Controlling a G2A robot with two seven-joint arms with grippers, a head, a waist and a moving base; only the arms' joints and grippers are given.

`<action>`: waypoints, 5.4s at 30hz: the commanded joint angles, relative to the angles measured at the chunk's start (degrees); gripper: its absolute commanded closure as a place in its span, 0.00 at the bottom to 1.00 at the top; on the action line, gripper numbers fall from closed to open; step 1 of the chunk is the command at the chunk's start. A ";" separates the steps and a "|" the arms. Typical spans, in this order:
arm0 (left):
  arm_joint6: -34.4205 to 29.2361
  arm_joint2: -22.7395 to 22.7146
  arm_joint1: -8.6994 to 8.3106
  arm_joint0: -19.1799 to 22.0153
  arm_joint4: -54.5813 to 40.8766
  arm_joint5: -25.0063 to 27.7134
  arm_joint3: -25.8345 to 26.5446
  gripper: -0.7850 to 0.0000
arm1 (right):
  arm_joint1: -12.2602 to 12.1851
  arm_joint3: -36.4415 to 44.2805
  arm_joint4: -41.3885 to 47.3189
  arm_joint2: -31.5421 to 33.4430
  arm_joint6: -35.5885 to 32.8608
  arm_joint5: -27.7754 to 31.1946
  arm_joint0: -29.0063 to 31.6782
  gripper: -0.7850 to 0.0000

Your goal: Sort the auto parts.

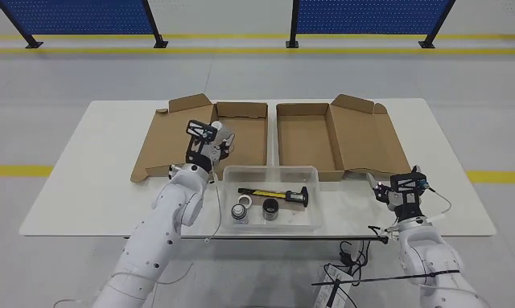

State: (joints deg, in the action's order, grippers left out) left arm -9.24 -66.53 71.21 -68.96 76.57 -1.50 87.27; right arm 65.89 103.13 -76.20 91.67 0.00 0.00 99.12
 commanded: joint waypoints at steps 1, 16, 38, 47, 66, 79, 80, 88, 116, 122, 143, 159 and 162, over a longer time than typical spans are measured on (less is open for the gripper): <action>-0.01 0.40 0.11 0.05 0.45 0.05 -0.70 1.00 | 0.00 0.00 0.00 0.00 0.00 0.00 0.00 0.00; -2.37 1.56 1.11 1.40 -1.57 0.80 -4.27 1.00 | 0.00 0.00 0.00 0.00 0.00 0.00 0.00 0.00; -4.63 2.36 2.14 3.52 0.13 0.34 -9.14 0.98 | 0.00 0.00 0.00 0.00 0.00 0.00 0.00 0.00; -4.71 2.35 2.47 3.91 0.66 0.34 -10.52 0.75 | 0.00 0.00 0.00 0.00 0.00 0.00 0.00 0.00; -4.52 1.82 2.98 3.80 1.85 0.12 -10.50 0.00 | 0.00 0.00 0.00 0.00 0.00 0.00 0.00 0.00; -5.04 -0.16 2.86 1.93 1.09 1.83 -3.22 0.00 | 0.00 0.00 0.00 0.00 0.00 0.00 0.00 0.00; -5.21 -0.40 2.83 1.62 0.88 1.98 -2.30 0.00 | 0.00 0.00 0.00 0.00 0.00 0.00 0.00 0.00; -7.31 -2.58 2.23 -1.98 0.48 5.56 6.58 0.00 | 0.00 0.00 0.00 0.00 0.00 0.00 0.00 0.00; -16.52 1.66 0.45 -14.39 6.86 21.64 19.56 0.00 | 0.00 0.00 0.00 0.00 0.00 0.00 0.00 0.00; -17.65 3.23 0.83 -12.61 6.96 18.99 17.20 0.00 | 0.00 0.00 0.00 0.00 0.00 0.00 0.00 0.00; -17.32 3.48 0.85 -12.31 7.15 19.36 17.22 0.00 | 0.00 0.00 0.00 0.00 0.00 0.00 0.00 0.00; -27.20 6.09 1.97 -8.20 -2.59 15.61 17.94 0.00 | 0.00 0.00 0.00 0.00 0.00 0.00 0.00 0.00; -32.18 6.85 2.15 -6.79 -3.66 14.99 17.42 0.00 | 0.00 0.00 0.00 0.00 0.00 0.00 0.00 0.00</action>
State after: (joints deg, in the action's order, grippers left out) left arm -39.47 -59.98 73.32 -76.13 72.98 13.68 105.01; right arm 65.89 103.13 -76.20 91.67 0.00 0.00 99.12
